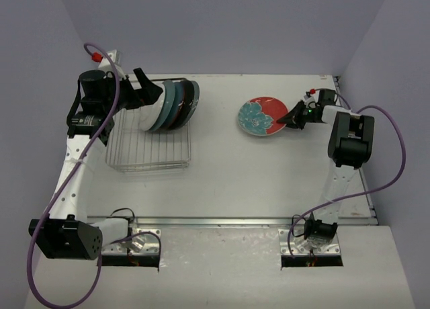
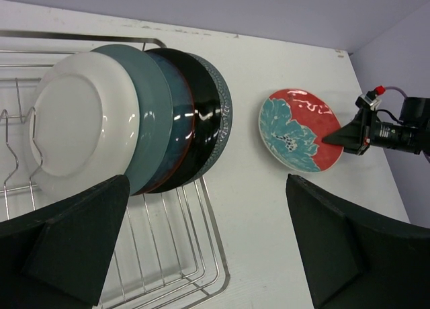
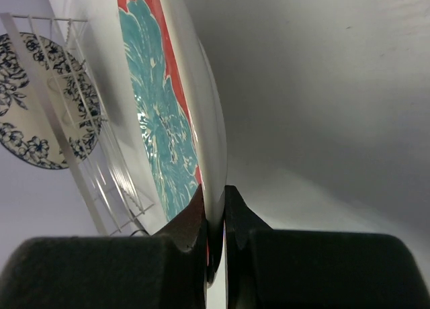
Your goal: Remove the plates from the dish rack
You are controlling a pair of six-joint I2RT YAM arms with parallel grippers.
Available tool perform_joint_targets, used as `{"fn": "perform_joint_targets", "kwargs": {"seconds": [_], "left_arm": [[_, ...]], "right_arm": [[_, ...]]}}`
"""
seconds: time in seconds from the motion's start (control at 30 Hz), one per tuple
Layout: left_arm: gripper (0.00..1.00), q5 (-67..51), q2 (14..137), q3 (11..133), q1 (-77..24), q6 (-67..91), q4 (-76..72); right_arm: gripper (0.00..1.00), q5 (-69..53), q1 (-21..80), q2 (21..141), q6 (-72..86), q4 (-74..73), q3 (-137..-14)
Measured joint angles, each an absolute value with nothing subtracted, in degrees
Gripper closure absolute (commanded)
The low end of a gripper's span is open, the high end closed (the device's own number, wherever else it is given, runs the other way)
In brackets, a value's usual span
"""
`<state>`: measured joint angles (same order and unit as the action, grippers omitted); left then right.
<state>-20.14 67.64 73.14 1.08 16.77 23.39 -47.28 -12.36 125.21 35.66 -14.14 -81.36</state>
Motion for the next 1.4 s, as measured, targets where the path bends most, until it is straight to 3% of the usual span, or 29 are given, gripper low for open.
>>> {"fn": "perform_joint_targets", "kwargs": {"seconds": [0.17,0.23,0.33,0.43,0.5,0.73,0.93,1.17,1.4], "left_arm": [[0.0,-20.11,67.72,73.0,1.08,16.75,23.33],[0.0,-20.0,67.72,72.72,1.08,16.75,23.23],[0.0,-19.64,67.72,72.12,1.08,16.74,23.19],[0.0,-18.83,67.75,71.85,1.08,16.7,23.2],[0.0,-18.31,67.77,71.83,1.08,16.57,23.18],[0.0,-14.09,67.77,71.6,1.08,15.6,23.32],[0.0,-3.4,67.81,71.47,1.08,12.06,23.5],[0.04,13.37,71.84,71.41,-1.35,0.29,23.24],[0.04,25.02,78.86,62.66,-10.51,-12.29,20.34]], "right_arm": [[1.0,-47.67,-12.38,128.71,35.25,-14.6,-83.71],[0.95,-47.83,-12.4,129.34,34.88,-15.26,-84.8],[0.83,-47.65,-12.38,130.68,34.39,-17.24,-87.37],[0.54,-47.04,-12.36,132.4,33.73,-19.08,-90.29],[0.41,-45.74,-12.36,133.12,32.95,-20.87,-91.85],[0.29,-41.53,-12.36,133.53,30.84,-27.75,-95.6],[0.05,-33.56,-11.94,129.34,28.72,-31.94,-95.32],[0.01,-22.71,-11.81,112.74,25.13,-33.42,-90.94],[0.01,-22.6,-11.86,96.41,21.97,-32.3,-82.81]]}}
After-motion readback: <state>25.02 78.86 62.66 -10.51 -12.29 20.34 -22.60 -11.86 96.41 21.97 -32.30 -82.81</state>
